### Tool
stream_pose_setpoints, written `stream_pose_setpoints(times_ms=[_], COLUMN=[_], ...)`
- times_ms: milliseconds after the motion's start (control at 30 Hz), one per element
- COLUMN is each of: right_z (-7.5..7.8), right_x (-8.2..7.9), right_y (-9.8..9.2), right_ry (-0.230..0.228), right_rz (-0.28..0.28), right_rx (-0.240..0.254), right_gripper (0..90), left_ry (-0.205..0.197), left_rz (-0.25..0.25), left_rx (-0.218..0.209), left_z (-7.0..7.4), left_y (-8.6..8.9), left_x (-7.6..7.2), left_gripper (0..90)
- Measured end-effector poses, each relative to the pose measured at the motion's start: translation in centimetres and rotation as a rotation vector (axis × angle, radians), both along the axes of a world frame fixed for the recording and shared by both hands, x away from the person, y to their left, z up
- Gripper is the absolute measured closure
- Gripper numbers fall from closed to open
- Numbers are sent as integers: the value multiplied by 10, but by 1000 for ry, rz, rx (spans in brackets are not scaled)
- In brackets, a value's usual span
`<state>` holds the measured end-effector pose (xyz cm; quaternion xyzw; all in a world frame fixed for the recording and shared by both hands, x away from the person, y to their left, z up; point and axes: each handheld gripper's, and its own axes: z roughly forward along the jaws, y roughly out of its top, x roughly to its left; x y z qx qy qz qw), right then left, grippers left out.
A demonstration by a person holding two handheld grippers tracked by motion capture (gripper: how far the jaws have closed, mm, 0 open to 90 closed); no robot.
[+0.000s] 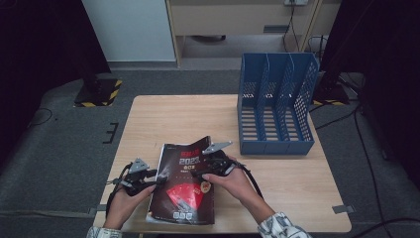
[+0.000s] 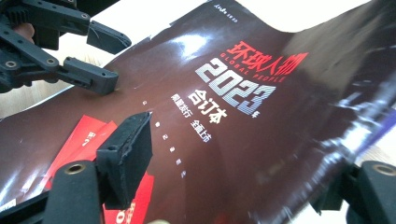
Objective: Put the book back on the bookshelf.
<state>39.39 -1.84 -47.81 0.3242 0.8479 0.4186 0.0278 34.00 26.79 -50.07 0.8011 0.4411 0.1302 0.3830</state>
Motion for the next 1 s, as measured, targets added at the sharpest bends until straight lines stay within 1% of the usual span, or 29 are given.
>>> stream_pose_setpoints(times_ms=[233,333,400,467,500,600,633,667,700,733,800,900,1000], right_z=[-4,-8,-9,-11,-11,-11,-11,-11,-9,-7,-2,6,16], right_x=[1,1,1,1,1,3,4,5,6,6,7,8,8], right_y=[12,18,20,20,20,17,16,15,14,14,14,13,10], right_ry=[13,29,34,29,36,31,30,38,32,25,1,-46,-85], right_rz=[-2,1,-15,-37,-48,-75,-77,-84,-78,-73,-56,-39,-39], right_rx=[-16,-22,-26,-35,-36,-26,-15,2,20,37,60,91,118], right_gripper=[325,351,398,499,547,681,710,736,762,781,803,822,833], left_ry=[-3,-2,-3,-4,-4,-13,-17,-27,-46,-62,-82,-99,-126], left_rz=[-4,-3,-5,-6,-6,-9,-13,-15,-12,-8,11,25,26], left_rx=[4,-4,-3,-5,-7,-3,2,9,16,11,-21,-86,-97], left_z=[0,-1,-1,-1,-1,-2,-1,-1,0,1,3,2,2], left_y=[0,1,1,1,1,0,0,0,0,2,6,11,12], left_x=[0,0,0,0,0,1,1,2,2,2,2,3,5], left_gripper=[420,420,420,418,415,390,371,352,327,298,232,200,197])
